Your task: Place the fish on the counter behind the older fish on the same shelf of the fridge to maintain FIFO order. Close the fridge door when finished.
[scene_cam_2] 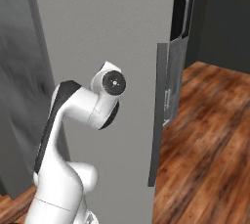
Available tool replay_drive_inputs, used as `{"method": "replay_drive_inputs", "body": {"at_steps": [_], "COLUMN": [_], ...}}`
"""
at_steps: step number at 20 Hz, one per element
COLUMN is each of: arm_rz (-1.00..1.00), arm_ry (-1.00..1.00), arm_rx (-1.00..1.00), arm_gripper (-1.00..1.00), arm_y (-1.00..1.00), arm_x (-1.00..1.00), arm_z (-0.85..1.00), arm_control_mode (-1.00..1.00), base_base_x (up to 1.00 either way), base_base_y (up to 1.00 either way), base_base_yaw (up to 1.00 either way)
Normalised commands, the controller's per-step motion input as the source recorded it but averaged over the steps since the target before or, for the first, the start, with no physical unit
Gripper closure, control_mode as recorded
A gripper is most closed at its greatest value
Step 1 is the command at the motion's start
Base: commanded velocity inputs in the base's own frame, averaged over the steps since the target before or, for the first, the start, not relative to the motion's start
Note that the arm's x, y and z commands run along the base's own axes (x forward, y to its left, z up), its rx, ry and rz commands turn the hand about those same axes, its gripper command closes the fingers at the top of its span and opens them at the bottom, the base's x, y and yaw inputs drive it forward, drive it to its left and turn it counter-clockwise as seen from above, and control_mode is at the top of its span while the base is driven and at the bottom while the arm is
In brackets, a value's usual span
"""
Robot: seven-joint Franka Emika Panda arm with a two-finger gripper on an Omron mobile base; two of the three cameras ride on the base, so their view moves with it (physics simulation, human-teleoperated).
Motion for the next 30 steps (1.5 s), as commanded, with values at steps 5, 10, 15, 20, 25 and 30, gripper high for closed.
{"method": "replay_drive_inputs", "body": {"at_steps": [5,10,15,20,25,30], "arm_rz": [0.31,0.13,0.07,0.09,0.10,0.11], "arm_ry": [-0.08,-0.01,-0.03,-0.06,-0.05,-0.04], "arm_rx": [0.12,0.05,0.01,0.00,0.00,0.00], "arm_gripper": [-1.00,-1.00,-1.00,-1.00,-1.00,-1.00], "arm_y": [0.01,0.24,0.57,0.83,0.91,0.88], "arm_x": [0.94,0.68,0.38,0.11,0.17,0.15], "arm_z": [-0.17,-0.09,-0.11,-0.20,-0.19,-0.19], "arm_control_mode": [-1.00,-1.00,-1.00,-1.00,-1.00,-1.00], "base_base_x": [0.00,0.00,0.00,0.00,0.00,0.00], "base_base_y": [0.00,0.00,0.00,0.00,0.00,0.00], "base_base_yaw": [0.00,0.00,0.00,0.00,0.00,0.00]}}
